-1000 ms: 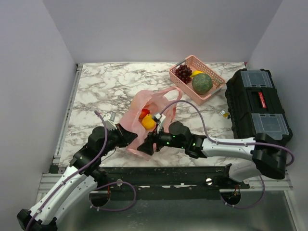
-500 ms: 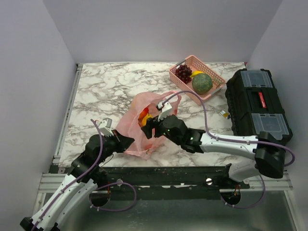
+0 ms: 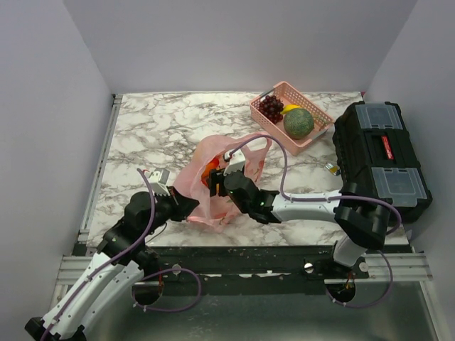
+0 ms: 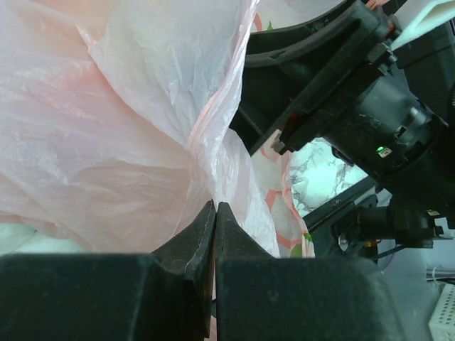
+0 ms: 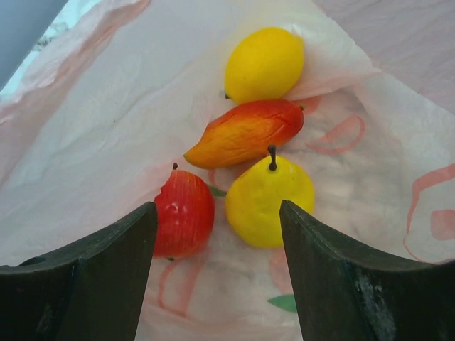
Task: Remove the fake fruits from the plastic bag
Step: Take out the fake fruit from the plastic bag.
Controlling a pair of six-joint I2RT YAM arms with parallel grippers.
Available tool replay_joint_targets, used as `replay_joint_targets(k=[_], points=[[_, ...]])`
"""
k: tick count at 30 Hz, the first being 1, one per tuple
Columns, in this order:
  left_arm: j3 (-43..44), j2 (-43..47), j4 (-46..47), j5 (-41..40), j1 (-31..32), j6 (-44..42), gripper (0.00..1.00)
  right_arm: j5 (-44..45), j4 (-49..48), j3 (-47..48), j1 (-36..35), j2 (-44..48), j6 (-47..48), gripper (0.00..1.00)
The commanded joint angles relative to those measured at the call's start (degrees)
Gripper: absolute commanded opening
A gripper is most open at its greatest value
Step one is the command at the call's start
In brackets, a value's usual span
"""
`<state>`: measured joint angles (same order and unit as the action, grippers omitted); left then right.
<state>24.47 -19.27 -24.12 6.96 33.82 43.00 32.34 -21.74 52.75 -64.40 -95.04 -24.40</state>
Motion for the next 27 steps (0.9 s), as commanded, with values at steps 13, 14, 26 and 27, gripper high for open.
replay_joint_targets(k=[13, 14, 26, 27], points=[[-2.82, 4.49, -1.86, -1.35, -0.33, 3.58, 0.00, 3.26, -10.39, 4.44, 4.19, -12.36, 1.67, 0.69], [-2.49, 4.49, -2.71, -1.49, -0.34, 3.10, 0.00, 1.95, -10.52, 4.89, 4.59, -13.02, 1.75, 0.68], [0.55, 1.51, -3.18, -3.09, -0.32, -0.22, 0.00, -4.66, -9.51, 7.05, 4.79, -15.07, 4.61, 0.38], [0.94, 0.97, -3.53, -3.46, -0.27, -0.52, 0.00, -4.66, -8.91, 7.00, 4.77, -14.57, 4.54, 0.35]])
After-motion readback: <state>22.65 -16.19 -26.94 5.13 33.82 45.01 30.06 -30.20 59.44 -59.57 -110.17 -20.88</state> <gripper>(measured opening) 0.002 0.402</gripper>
